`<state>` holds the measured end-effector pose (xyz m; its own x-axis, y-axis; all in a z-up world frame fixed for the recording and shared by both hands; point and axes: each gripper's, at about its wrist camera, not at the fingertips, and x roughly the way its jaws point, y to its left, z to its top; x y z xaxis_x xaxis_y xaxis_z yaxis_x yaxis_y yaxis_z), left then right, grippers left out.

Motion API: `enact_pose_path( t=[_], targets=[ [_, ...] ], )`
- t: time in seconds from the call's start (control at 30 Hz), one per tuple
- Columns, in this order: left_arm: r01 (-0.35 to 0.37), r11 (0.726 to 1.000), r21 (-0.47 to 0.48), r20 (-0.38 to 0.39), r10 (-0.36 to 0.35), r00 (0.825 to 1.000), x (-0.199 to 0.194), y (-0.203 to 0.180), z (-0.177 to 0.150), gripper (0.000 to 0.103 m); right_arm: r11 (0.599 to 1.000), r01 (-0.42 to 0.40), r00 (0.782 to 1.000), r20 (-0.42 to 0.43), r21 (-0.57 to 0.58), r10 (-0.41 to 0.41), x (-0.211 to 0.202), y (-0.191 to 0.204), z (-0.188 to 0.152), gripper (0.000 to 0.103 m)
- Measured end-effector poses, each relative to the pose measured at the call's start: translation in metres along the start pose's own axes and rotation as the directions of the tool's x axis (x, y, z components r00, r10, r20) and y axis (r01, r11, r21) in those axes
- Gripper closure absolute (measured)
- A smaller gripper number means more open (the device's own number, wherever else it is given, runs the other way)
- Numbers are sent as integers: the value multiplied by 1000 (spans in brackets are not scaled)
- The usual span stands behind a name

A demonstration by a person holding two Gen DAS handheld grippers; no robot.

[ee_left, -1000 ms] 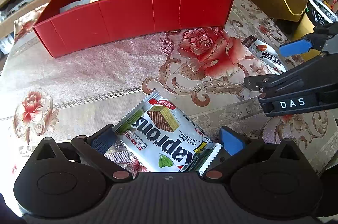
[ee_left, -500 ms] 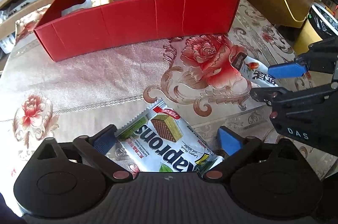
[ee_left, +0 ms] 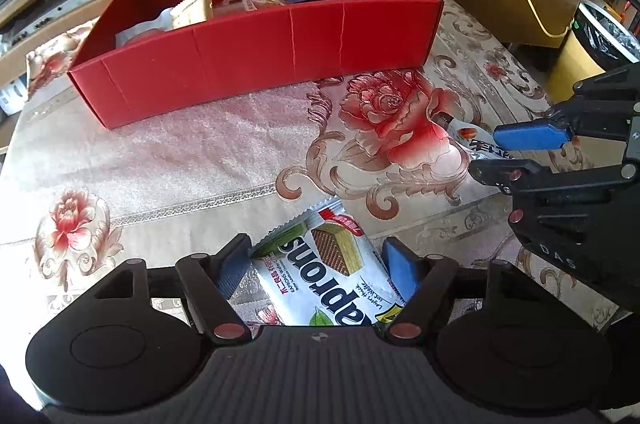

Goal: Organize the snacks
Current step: 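Grasp the Kaprons wafer pack with the left gripper while the right grasps the white pouch, then lift the wafer pack and white pouch over the red box with both grippers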

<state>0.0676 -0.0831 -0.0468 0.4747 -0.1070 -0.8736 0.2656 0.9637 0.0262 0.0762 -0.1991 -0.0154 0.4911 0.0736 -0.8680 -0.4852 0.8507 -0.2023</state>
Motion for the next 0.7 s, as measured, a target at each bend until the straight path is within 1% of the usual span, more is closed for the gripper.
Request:
enact_pose_path(
  t=[0.1, 0.27, 0.37, 0.43, 0.5, 0.53, 0.57, 0.63, 0.7],
  targets=[
    [1, 1000, -11, 3, -1, 1000, -2, 2, 2, 32, 1000, -5, 1000, 6, 6, 5, -2, -1, -1, 82],
    [-21, 999, -37, 4, 21, 1000, -4, 7, 3, 32, 998, -33, 999, 16, 53, 32, -4, -11, -2, 83],
    [-11, 998, -67, -14, 10, 1000, -4, 12, 2, 31, 996, -49, 999, 12, 70, 48, -3, -15, -1, 83],
    [-5, 996, -91, -29, 3, 1000, -5, 15, 1, 30, 996, -56, 998, 9, 75, 56, -2, -16, 0, 83],
    [10, 990, -138, -50, -17, 999, -5, 19, -1, 16, 994, -65, 998, 7, 83, 64, -2, -17, 0, 83],
    [19, 987, -158, -60, -29, 998, -4, 19, -2, 15, 994, -69, 998, 6, 87, 69, -2, -18, 1, 83],
    [14, 987, -161, -66, -25, 998, -3, 19, -3, 14, 993, -72, 997, 6, 91, 71, -2, -19, 1, 83],
    [-17, 992, -123, -66, 9, 998, -2, 11, -5, 14, 993, -76, 997, 6, 93, 75, -2, -19, 1, 83],
    [-44, 993, -105, -61, 38, 997, -2, 6, -10, 15, 992, -82, 997, 5, 95, 82, -2, -20, 0, 83]
  ],
)
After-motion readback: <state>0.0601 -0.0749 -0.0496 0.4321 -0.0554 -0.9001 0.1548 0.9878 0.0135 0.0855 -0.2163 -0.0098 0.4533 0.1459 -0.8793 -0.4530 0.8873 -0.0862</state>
